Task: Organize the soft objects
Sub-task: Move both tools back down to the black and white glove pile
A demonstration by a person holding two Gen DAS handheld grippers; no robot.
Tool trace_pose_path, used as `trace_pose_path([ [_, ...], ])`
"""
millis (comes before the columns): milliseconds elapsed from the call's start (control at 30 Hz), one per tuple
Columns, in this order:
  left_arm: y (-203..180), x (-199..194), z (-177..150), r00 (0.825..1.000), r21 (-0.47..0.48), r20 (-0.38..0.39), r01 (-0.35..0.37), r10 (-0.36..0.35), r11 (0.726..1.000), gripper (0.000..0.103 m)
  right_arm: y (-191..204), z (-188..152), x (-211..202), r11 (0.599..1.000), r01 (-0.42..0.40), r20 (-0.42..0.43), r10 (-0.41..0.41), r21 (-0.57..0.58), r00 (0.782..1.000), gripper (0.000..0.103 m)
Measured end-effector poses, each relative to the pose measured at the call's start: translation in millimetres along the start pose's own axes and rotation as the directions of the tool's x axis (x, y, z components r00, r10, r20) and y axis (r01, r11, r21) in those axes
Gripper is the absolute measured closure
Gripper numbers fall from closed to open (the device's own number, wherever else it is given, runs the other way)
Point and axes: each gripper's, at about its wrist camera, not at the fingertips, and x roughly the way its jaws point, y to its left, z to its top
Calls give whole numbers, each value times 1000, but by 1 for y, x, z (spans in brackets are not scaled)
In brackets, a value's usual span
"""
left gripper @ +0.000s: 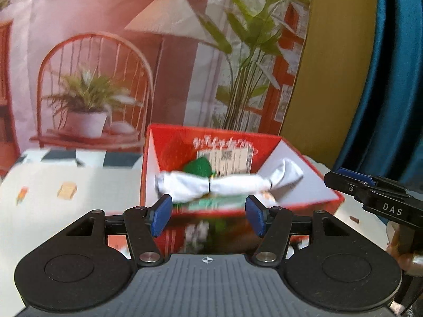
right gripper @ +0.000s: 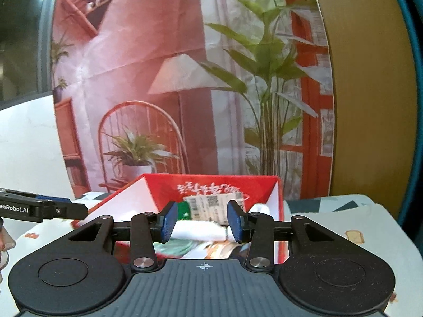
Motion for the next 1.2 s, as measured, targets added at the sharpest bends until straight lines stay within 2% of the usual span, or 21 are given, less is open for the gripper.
trace_pose_path([
  [100, 4, 1, -21, 999, -52, -38, -1, -1, 999, 39, 4, -17, -5, 1000, -14, -18, 14, 16, 1000, 64],
  [300, 13, 12, -57, 993, -114, -117, 0, -14, 993, 39, 7, -58, -4, 1000, 7, -114, -5, 18, 993, 64],
  [500, 18, 20, -60, 990, -128, -140, -5, -13, 992, 40, 0, -77, 4, 997, 32, -180, -20, 65, 983, 64],
  [567, 16, 24, -64, 989, -122, -149, 1, -19, 993, 40, -1, -79, 9, 997, 30, -194, -15, 75, 981, 58],
  [600, 14, 26, -66, 988, -118, -153, 3, -21, 993, 40, -1, -81, 11, 996, 34, -202, -17, 81, 979, 50],
  [633, 13, 27, -69, 987, -114, -157, 6, -24, 993, 40, -1, -83, 15, 995, 38, -210, -18, 92, 978, 47],
  [800, 10, 32, -76, 981, -124, -178, 51, -72, 991, 44, -8, -88, 38, 984, 58, -269, -10, 168, 963, 47],
  [933, 17, 34, -69, 985, -159, -162, 40, -66, 986, 44, -12, -93, 50, 971, 65, -292, 6, 232, 956, 46],
  [1000, 20, 38, -64, 986, -175, -160, 25, -53, 984, 44, -13, -96, 53, 968, 70, -298, 5, 242, 955, 49],
  [1100, 22, 49, -58, 984, -193, -171, 21, -54, 981, 45, -13, -98, 55, 971, 79, -318, -3, 226, 948, 67],
  [1200, 23, 63, -53, 980, -209, -192, 17, -58, 978, 44, -13, -99, 55, 970, 83, -317, -7, 227, 948, 73],
])
